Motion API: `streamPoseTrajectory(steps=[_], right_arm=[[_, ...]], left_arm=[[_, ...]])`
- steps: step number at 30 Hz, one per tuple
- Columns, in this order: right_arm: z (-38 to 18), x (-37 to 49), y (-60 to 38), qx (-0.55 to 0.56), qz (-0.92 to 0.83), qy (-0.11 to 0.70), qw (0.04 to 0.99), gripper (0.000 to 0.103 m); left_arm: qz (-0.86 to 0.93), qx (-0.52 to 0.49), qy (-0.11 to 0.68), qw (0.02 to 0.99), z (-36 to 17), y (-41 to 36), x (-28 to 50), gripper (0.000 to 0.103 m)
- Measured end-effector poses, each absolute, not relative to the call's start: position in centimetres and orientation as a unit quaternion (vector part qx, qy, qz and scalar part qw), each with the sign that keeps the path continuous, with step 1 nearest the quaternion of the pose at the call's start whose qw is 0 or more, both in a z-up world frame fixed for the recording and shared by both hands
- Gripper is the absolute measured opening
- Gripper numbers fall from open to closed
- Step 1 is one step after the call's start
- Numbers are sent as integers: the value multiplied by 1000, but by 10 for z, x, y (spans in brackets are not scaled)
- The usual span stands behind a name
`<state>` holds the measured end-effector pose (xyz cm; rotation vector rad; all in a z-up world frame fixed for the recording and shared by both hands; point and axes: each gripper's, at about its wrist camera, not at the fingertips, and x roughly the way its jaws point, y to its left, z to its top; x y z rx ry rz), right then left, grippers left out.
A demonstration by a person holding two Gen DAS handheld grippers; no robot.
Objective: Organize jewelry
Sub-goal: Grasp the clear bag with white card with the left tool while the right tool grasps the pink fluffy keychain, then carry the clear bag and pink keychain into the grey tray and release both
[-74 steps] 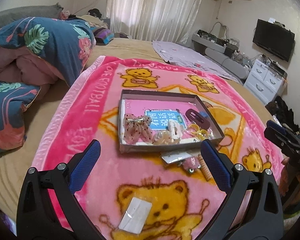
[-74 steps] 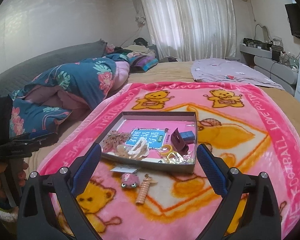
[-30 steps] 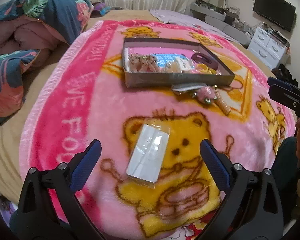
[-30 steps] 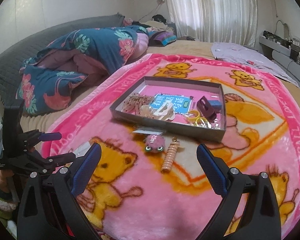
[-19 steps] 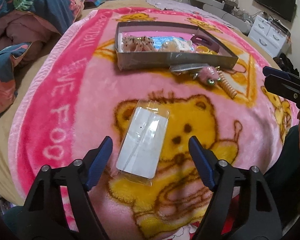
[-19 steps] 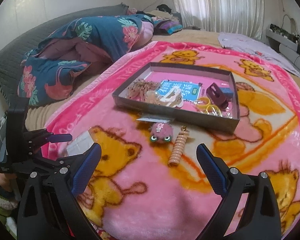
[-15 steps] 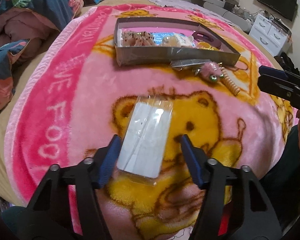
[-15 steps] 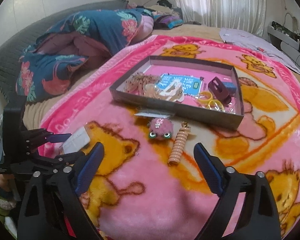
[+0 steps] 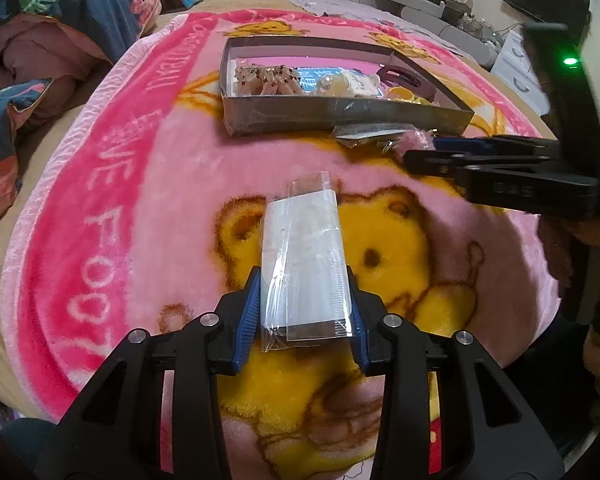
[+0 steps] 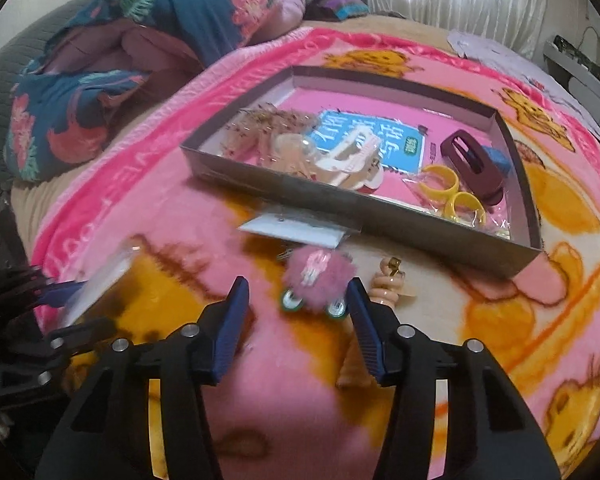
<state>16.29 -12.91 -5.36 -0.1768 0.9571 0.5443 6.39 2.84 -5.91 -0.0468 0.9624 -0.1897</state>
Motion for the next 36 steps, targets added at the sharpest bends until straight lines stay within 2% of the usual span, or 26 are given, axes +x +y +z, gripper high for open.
streamPoseTrajectory(steps=[1, 2, 3, 7, 8, 19, 36], right_arm=[[-56, 166, -129, -81, 255, 457, 848, 46], [-57, 168, -129, -79, 254, 458, 848, 35], [-59, 169, -130, -75, 254, 460, 848, 30], [-55, 164, -135, -65, 268, 455, 847, 26], [-53, 163, -136, -61, 272, 454, 846, 18], [-31, 136, -137, -50, 306, 429, 848, 16], [20, 117, -202, 1, 281, 366, 887, 16]], left_arm=[[-91, -23, 461, 882, -59, 28, 64, 30], [-91, -25, 460, 883, -58, 29, 64, 30], [-92, -27, 460, 883, -58, 29, 64, 30], [-91, -30, 456, 885, -55, 30, 64, 30], [-91, -32, 455, 885, -54, 30, 64, 30], [-90, -34, 449, 888, -47, 30, 62, 30], [-93, -24, 400, 911, 1, 16, 84, 30]])
